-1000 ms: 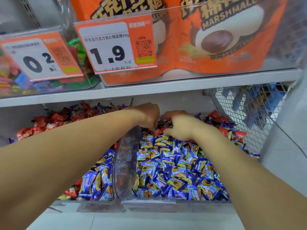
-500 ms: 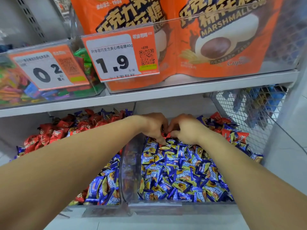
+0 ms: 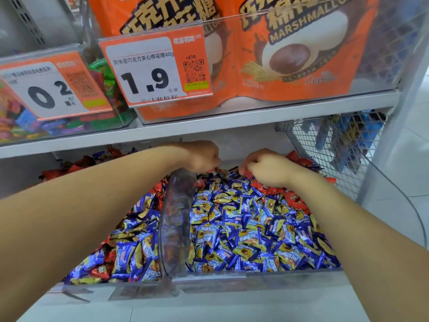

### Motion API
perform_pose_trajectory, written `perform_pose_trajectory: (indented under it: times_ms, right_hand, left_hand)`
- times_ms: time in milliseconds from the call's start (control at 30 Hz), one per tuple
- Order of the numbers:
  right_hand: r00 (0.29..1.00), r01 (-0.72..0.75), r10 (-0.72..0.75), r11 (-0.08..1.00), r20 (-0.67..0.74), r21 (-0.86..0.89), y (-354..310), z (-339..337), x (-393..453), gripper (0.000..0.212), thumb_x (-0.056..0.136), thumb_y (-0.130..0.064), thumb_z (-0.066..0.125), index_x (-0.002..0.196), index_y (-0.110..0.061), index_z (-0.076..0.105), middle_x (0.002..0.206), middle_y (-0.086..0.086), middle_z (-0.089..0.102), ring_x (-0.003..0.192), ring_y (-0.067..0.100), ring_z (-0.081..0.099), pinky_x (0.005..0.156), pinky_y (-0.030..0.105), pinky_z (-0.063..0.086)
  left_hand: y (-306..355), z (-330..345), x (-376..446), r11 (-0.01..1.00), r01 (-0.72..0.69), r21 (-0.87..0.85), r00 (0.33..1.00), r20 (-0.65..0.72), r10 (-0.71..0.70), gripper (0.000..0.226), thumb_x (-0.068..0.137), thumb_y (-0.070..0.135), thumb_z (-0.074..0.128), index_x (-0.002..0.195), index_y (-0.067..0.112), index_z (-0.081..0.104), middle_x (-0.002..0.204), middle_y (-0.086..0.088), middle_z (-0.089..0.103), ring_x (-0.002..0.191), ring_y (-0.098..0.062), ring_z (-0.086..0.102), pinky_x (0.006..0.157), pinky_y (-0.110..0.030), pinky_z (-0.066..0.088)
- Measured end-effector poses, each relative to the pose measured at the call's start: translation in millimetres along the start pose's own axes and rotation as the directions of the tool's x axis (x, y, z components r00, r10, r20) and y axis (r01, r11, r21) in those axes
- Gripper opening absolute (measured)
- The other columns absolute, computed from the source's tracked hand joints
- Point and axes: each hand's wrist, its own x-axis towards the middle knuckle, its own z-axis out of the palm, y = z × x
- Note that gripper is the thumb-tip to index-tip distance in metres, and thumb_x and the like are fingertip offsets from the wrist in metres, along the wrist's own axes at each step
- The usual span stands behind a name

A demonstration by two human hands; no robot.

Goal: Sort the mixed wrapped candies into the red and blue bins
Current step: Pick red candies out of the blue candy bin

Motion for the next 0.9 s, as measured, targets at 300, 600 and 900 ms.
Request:
perform_pose_trajectory:
  times_ms: [300,600,900]
  right_hand:
    - [0.998,-0.012,0.007,0.997,0.061,0.081,11,5,3,0.023,0.099,-0.034,0.061,0.117,-0.021,0.054,0.074,0.000,0.068,0.042,0.001,0.056,0.052,0.023,0.047]
    - [1.000,0.006,-0.007,0.993,0.008,0.117,13,-2,-1,0.027,0.098,-0.030,0.062,0.122,-0.017,0.060,0.072,-0.006,0.062,0.039,-0.005,0.053,0.038,0.010,0.035]
    - [0.996,-0.044,-0.015,0.771,0.088,0.636,14,-26,-26,0.013,0.091,-0.010,0.069,0.102,-0.005,0.070,0.087,0.015,0.072,0.075,0.019,0.073,0.070,0.022,0.060]
  left_hand:
    - [3,1,1,0.917,-0.103,0.387,0.986,0.161,0.043,0.045,0.078,0.027,0.082,0.119,0.015,0.070,0.109,0.004,0.065,0.096,-0.017,0.059,0.083,-0.025,0.047]
    - [-3,12,11,0.913,-0.113,0.393,0.989,0.129,0.067,0.022,0.080,0.029,0.078,0.083,0.007,0.074,0.076,0.000,0.066,0.067,-0.020,0.057,0.070,-0.033,0.053]
    - [31,9,-38,0.540,0.043,-0.840,0.994,0.089,0.059,0.021,0.103,0.017,0.046,0.104,0.003,0.062,0.085,-0.009,0.067,0.061,-0.013,0.059,0.047,-0.019,0.040]
